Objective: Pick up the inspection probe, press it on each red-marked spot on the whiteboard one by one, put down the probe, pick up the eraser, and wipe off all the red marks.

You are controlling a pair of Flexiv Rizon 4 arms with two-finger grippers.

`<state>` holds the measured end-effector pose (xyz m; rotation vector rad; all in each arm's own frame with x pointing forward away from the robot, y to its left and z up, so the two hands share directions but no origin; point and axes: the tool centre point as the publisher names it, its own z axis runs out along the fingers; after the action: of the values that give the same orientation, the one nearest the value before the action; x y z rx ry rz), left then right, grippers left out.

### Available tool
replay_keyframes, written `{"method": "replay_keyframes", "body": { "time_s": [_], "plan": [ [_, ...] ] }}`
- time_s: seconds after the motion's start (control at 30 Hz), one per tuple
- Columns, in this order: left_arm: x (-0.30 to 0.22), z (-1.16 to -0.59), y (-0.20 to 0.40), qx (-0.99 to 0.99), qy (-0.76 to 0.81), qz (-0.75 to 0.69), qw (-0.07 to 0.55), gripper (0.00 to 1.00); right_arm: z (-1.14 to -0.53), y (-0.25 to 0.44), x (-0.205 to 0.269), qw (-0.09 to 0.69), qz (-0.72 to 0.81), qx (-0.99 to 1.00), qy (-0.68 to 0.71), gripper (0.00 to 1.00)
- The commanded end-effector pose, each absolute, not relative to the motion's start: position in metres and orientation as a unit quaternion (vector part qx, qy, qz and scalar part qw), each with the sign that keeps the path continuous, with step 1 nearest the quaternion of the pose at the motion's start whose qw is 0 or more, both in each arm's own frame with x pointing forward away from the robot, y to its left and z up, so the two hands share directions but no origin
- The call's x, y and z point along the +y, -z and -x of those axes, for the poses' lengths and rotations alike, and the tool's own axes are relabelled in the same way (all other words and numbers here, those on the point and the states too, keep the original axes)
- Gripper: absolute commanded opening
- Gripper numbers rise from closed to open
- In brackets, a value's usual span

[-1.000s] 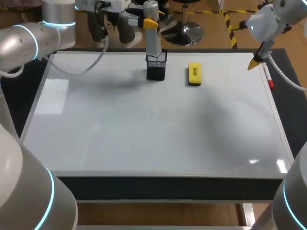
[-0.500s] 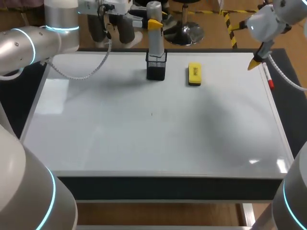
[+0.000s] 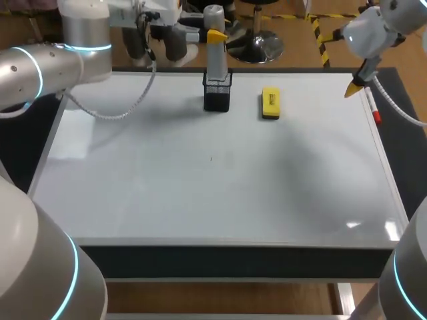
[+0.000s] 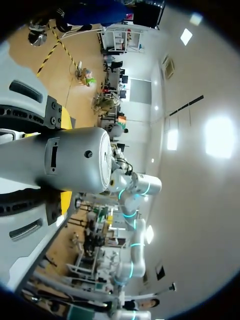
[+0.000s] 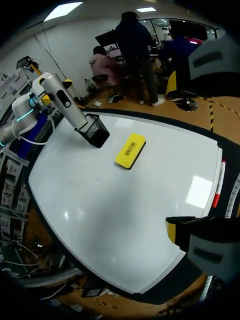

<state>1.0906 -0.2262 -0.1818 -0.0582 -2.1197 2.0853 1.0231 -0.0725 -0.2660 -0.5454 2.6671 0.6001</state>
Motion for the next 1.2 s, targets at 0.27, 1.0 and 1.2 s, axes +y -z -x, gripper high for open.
{"method": "replay_keyframes", "body": {
  "time_s": [0.27,1.0,1.2],
  "plan": [
    [-0.23,-1.092,0.187,-0.713,-0.698,0.0,0.06,0.0,-1.023,0.266,-0.073,0.175,0.194,0.942,-0.21,1.0],
    [-0.232,-1.101,0.206,-0.717,-0.694,0.003,0.06,0.0,-1.023,0.266,-0.073,0.175,0.194,0.942,-0.21,1.0],
    [-0.233,-1.103,0.213,-0.718,-0.693,0.0,0.067,0.0,-1.023,0.266,-0.073,0.175,0.194,0.942,-0.21,1.0]
  ]
}}
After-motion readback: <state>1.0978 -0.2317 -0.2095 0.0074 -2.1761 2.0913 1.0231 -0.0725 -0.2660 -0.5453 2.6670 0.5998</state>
